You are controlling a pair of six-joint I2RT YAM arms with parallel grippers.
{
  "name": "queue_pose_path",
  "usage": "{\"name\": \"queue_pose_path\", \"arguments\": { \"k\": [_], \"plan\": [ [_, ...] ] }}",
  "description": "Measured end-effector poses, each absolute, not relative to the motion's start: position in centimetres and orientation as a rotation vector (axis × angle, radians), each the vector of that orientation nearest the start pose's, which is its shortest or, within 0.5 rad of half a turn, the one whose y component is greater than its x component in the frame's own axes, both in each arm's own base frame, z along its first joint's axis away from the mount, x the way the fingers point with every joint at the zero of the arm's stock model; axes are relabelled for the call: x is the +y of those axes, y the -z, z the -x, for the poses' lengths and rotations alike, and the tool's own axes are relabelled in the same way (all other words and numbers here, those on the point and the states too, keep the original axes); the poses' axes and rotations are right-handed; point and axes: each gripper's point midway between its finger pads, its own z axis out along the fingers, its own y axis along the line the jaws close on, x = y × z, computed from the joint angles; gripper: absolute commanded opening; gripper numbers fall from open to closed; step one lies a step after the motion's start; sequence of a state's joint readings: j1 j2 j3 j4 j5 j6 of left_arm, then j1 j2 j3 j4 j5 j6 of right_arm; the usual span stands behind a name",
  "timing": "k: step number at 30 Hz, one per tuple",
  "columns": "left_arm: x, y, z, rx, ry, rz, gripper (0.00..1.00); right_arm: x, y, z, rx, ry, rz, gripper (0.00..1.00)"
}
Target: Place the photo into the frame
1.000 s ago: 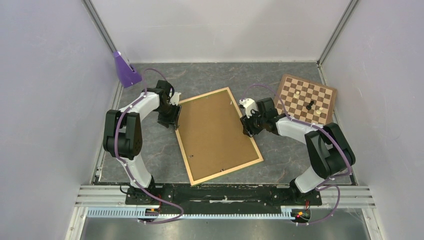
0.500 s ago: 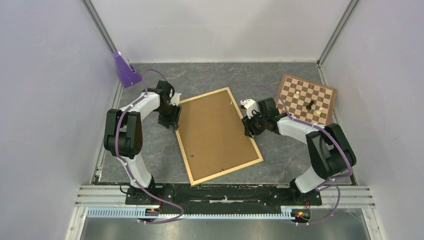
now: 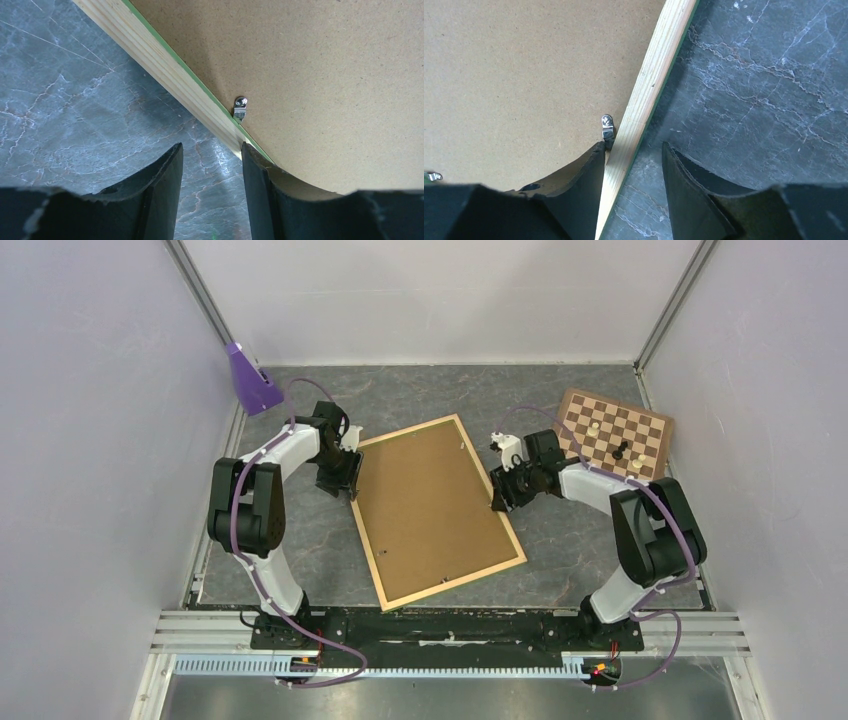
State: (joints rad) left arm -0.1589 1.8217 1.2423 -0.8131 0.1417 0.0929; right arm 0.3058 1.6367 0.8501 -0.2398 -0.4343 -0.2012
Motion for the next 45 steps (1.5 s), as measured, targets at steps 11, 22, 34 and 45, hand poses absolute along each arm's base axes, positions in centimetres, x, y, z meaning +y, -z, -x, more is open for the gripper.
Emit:
{"name": "queue_pose_path", "arguments": {
  "k": [11, 22, 34, 45],
  "plan": [
    [-7.25, -3.3, -31.9, 2.936, 0.22, -0.391, 0.53, 16.94, -2.41, -30.86, 2.461, -0.695, 0.725, 0.47],
    [-7.55, -3.33, -31.84, 2.935, 0.246, -0.393, 0.53, 16.93, -2.21, -31.11, 2.465, -0.69, 0.72, 0.43],
    [-7.55, -3.26, -31.82, 2.938, 0.247, -0.393, 0.53, 16.74, -2.14, -31.11, 2.413, -0.619, 0.782, 0.43],
    [-7.56, -3.26, -31.82, 2.937, 0.247, -0.393, 0.52, 16.83, -2.45, -31.09, 2.322, -0.47, 0.889, 0.43]
  ]
}}
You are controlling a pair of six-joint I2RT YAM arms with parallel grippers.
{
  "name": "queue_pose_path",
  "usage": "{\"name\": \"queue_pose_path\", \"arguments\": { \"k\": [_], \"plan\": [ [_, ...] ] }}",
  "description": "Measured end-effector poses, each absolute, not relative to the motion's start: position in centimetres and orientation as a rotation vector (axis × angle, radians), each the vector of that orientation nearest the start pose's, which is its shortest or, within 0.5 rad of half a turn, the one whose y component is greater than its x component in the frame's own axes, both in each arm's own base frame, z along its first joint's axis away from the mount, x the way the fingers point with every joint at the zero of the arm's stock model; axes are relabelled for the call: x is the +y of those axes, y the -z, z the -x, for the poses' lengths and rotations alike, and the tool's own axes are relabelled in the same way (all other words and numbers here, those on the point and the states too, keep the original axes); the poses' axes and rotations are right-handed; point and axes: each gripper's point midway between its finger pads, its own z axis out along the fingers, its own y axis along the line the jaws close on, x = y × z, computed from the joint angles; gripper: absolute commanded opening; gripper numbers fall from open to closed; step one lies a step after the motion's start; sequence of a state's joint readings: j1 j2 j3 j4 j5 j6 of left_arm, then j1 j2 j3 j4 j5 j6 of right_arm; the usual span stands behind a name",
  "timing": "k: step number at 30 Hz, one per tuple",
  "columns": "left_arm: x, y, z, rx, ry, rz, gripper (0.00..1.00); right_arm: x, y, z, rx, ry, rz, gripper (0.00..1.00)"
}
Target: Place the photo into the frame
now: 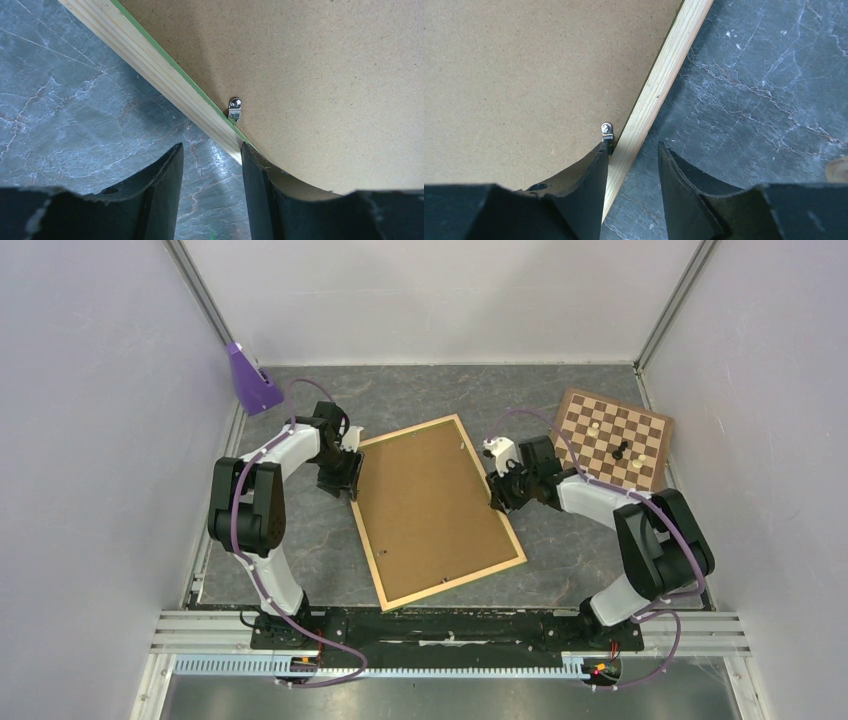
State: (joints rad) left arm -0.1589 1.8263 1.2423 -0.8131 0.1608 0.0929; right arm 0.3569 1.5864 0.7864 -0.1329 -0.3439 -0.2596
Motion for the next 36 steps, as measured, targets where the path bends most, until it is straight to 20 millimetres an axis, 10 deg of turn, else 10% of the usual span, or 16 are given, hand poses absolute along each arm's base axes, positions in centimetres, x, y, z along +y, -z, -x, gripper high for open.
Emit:
{"name": "queue_pose_path", "arguments": {
  "k": [36],
  "plan": [
    [-8.51, -2.57, -31.6, 2.959, 0.328, -0.361, 0.52, 17.16, -2.72, -30.98, 2.002, -0.135, 1.146, 0.43]
  ]
}}
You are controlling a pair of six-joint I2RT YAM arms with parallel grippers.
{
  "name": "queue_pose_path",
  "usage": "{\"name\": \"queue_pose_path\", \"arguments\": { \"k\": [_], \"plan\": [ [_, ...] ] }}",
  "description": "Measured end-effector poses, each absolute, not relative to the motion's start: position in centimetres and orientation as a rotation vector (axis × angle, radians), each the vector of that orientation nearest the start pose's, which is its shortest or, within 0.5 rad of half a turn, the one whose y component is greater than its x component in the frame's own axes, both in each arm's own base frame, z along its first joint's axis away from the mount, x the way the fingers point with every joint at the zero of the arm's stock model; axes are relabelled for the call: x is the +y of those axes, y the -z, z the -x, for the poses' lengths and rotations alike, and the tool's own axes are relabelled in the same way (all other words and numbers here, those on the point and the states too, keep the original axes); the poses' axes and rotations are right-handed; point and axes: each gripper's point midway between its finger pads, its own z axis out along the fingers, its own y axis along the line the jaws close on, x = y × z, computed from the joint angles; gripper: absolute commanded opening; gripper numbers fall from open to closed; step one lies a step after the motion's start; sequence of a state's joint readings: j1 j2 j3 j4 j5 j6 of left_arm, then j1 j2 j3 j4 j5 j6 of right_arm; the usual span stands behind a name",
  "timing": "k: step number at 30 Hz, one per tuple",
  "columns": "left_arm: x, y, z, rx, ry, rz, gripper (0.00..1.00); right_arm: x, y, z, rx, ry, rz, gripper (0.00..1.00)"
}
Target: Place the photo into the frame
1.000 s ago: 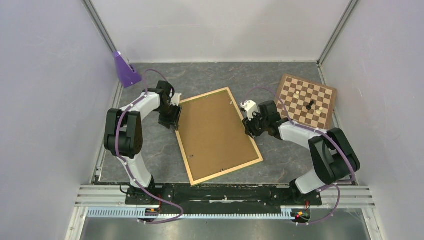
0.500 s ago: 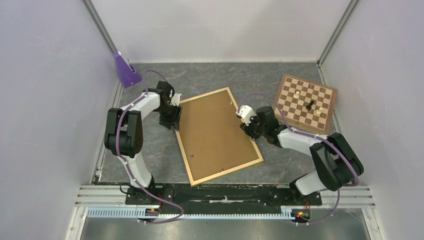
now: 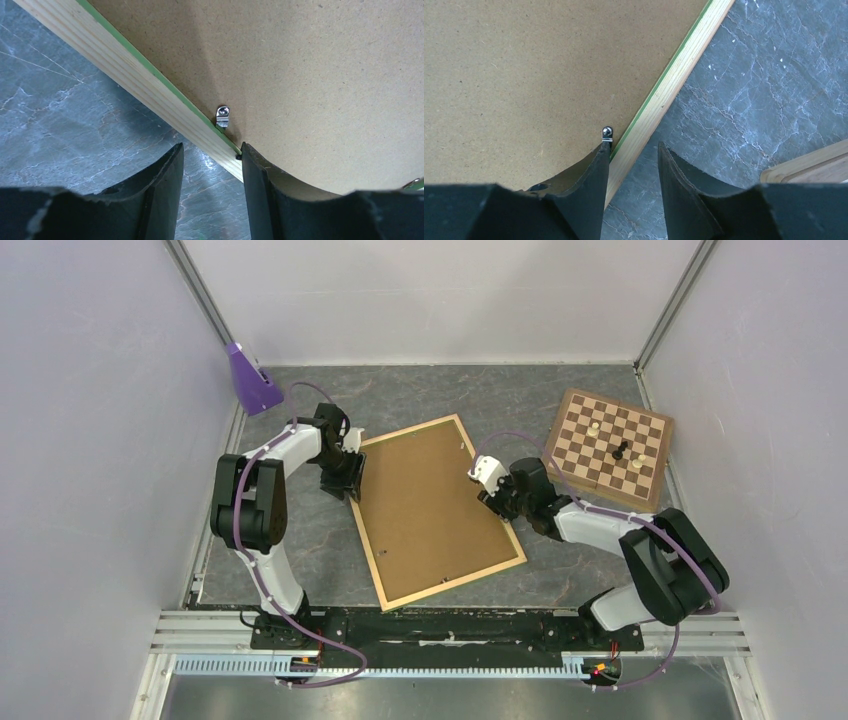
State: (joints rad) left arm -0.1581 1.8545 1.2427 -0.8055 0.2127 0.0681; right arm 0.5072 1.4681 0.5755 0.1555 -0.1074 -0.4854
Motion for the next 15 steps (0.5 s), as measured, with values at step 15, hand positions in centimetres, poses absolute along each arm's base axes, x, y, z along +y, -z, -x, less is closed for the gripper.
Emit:
{"name": "queue_pose_path", "arguments": {
  "k": [15],
  "plan": [
    [-8.53, -2.57, -31.59, 2.959, 0.33, -0.361, 0.52, 16.65, -3.11, -31.32, 2.198, -0.218, 0.978, 0.48]
  ]
}}
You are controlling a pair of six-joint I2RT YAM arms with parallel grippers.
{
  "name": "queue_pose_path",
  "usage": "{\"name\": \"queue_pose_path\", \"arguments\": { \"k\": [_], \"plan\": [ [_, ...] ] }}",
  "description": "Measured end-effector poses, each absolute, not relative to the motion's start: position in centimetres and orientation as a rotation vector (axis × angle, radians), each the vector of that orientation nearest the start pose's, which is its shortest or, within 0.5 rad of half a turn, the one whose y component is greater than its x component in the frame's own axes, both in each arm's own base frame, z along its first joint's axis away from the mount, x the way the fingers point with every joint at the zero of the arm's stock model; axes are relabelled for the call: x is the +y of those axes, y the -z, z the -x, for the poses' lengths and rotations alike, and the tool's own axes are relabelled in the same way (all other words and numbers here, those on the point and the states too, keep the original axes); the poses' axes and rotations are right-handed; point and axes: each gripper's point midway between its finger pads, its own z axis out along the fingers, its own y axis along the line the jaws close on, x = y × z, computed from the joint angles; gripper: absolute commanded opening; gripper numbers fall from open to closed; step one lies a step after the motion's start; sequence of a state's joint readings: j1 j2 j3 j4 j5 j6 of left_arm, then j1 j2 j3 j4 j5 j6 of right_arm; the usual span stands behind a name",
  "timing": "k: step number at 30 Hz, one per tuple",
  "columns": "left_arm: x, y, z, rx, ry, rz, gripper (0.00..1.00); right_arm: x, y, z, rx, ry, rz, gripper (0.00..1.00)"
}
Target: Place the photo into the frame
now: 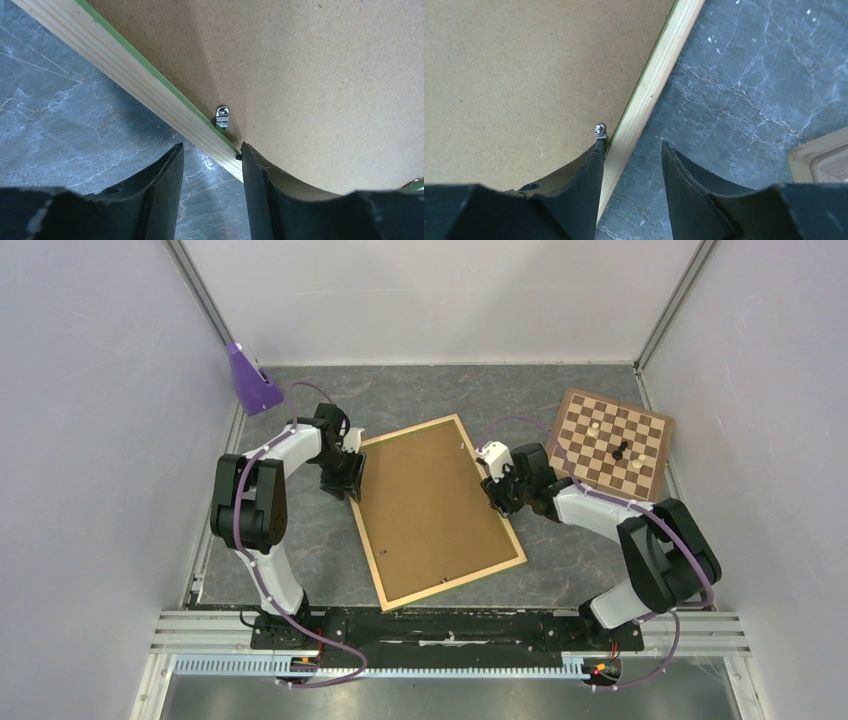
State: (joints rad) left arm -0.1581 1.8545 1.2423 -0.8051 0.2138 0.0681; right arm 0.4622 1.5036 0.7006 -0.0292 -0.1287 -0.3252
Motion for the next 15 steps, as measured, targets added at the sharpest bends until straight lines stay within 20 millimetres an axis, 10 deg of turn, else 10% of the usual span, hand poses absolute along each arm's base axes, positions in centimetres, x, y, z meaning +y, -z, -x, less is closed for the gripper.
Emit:
{"name": "queue_pose_path", "arguments": {
  "k": [15],
  "plan": [
    [-8.6, -2.6, -31.6, 2.958, 0.336, -0.361, 0.52, 16.6, -2.3, -29.9, 2.372, -0.473, 0.811, 0.49]
  ]
}}
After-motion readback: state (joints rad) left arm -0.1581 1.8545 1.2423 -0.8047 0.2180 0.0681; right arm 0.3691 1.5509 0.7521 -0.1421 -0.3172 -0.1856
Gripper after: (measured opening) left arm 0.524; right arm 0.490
